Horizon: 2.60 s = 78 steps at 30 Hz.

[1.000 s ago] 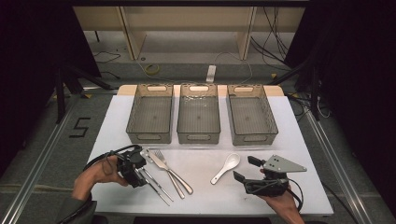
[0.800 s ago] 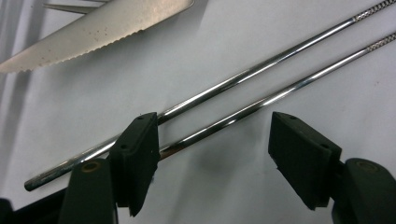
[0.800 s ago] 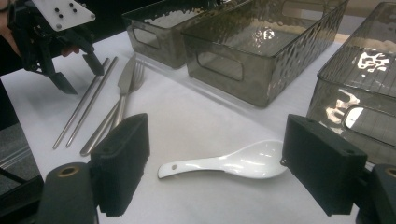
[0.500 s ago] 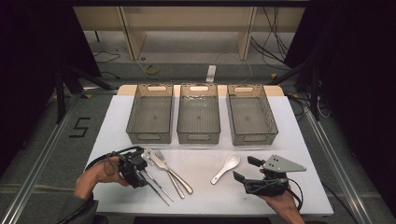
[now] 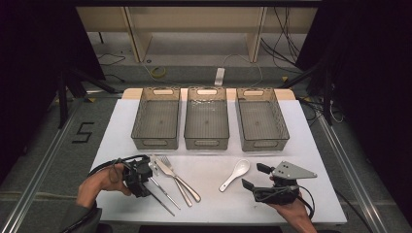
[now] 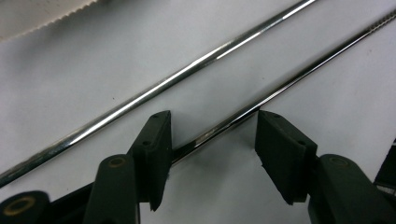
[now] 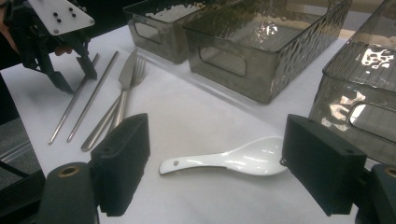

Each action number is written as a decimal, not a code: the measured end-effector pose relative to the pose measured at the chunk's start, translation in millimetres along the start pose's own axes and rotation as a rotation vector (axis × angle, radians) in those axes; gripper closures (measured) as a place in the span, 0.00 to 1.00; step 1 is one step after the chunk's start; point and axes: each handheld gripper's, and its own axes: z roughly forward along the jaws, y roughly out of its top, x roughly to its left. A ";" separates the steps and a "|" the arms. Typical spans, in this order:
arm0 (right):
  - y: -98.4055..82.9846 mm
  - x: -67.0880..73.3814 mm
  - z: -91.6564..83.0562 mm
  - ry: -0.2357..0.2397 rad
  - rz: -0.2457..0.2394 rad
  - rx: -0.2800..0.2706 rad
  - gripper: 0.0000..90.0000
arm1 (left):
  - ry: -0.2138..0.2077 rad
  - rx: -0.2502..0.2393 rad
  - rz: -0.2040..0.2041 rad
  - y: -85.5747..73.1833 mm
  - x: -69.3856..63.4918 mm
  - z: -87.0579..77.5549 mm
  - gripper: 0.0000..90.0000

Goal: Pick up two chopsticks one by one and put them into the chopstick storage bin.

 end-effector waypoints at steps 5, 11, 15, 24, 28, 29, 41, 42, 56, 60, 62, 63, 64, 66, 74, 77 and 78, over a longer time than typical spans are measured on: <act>-0.3 0.6 1.0 -0.003 -0.003 0.014 0.27 | 0.020 0.019 0.004 2.7 -3.3 0.3 0.56; -0.5 0.2 1.4 -0.006 -0.004 0.022 0.27 | 0.018 0.008 0.022 0.7 -5.4 -0.3 0.63; -0.7 0.2 1.6 -0.006 -0.003 0.025 0.28 | 0.019 -0.010 0.008 -3.1 -8.6 -0.7 0.68; -0.9 0.1 2.2 -0.006 -0.009 0.038 0.28 | -0.005 0.024 0.020 -7.4 -13.9 -2.4 0.77; -1.0 0.5 2.7 -0.004 -0.008 0.041 0.28 | -0.014 0.038 0.025 -10.4 -17.0 -2.7 0.81; -1.0 0.5 2.7 -0.004 -0.008 0.041 0.28 | -0.016 0.037 0.023 -11.7 -17.0 -2.9 0.81; -1.2 0.9 3.8 0.002 -0.018 0.055 0.28 | -0.035 0.040 0.073 -16.4 -21.1 -3.3 0.87; -1.1 1.3 4.0 0.004 -0.022 0.057 0.28 | -0.034 0.040 0.075 -16.4 -22.2 -3.2 0.88; -1.6 3.6 5.2 -0.005 -0.037 0.066 0.29 | -0.034 0.059 0.146 -17.8 -30.7 -3.3 0.93; -1.5 3.8 5.5 -0.007 -0.036 0.070 0.29 | -0.049 0.055 0.150 -18.7 -33.1 -3.2 0.94; -1.3 4.0 5.6 -0.004 -0.038 0.067 0.29 | -0.053 0.058 0.160 -19.1 -33.4 -3.6 0.94; -1.3 4.0 5.6 -0.004 -0.038 0.067 0.29 | -0.056 0.055 0.158 -19.4 -33.4 -3.5 0.94; -1.3 4.0 5.7 -0.004 -0.038 0.067 0.29 | -0.062 0.052 0.154 -19.9 -33.6 -3.5 0.94; -1.5 3.7 5.8 -0.005 -0.039 0.074 0.29 | -0.067 0.049 0.153 -20.2 -33.7 -3.5 0.94; -1.2 4.0 5.7 -0.004 -0.038 0.067 0.29 | -0.081 0.036 0.158 -20.3 -34.8 -7.6 0.94; -1.4 3.9 5.7 -0.006 -0.038 0.070 0.29 | -0.061 0.027 0.162 -20.3 -36.0 -12.8 0.94; -1.3 4.0 5.6 -0.006 -0.040 0.067 0.29 | -0.059 0.016 0.163 -20.6 -35.3 -15.1 0.94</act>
